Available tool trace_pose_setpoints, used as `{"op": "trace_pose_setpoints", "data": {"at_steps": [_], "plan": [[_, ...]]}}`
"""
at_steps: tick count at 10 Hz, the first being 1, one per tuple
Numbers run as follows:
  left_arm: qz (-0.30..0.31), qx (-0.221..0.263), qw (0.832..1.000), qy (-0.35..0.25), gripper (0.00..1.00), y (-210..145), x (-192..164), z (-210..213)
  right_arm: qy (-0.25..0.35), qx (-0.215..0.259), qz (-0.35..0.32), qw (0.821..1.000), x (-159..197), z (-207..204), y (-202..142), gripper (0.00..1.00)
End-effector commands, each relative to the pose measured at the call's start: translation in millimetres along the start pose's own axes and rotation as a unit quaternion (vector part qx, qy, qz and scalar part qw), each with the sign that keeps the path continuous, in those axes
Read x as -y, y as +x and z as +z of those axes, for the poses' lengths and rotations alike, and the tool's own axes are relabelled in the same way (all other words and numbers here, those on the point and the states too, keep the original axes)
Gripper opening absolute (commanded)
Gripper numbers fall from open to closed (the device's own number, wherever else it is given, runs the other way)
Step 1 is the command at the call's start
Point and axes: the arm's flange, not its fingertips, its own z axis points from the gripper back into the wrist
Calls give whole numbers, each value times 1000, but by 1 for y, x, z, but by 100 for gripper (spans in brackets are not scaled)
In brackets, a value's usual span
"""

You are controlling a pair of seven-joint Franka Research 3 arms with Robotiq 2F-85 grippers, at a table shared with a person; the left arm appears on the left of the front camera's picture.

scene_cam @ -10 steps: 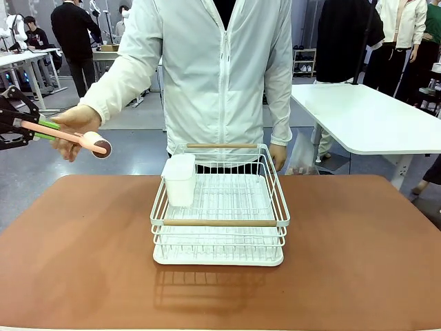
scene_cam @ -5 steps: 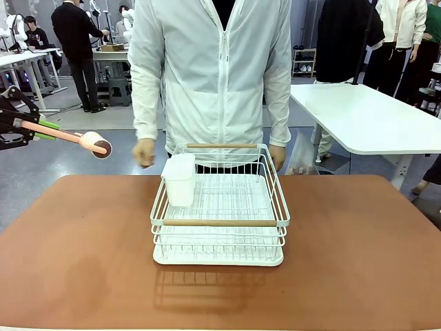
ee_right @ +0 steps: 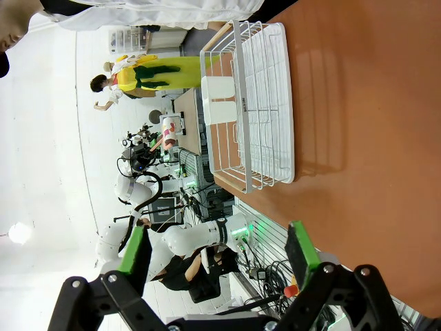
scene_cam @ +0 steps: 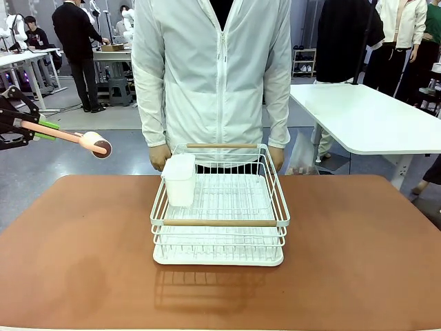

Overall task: Clean the table.
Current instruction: Clean the table with the Lint Roller when the human lifts the Dish drying rack.

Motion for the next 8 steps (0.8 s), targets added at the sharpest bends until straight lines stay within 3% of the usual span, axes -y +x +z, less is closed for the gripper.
{"op": "trace_pose_setpoints", "data": {"at_steps": [1, 8], "plan": [[0, 1, 1000, 0, 0, 0, 0, 0, 0, 0, 1, 1000, -2, 0, -1, 100], [0, 1, 1000, 0, 0, 0, 0, 0, 0, 0, 1, 1000, -2, 0, -1, 100]]}}
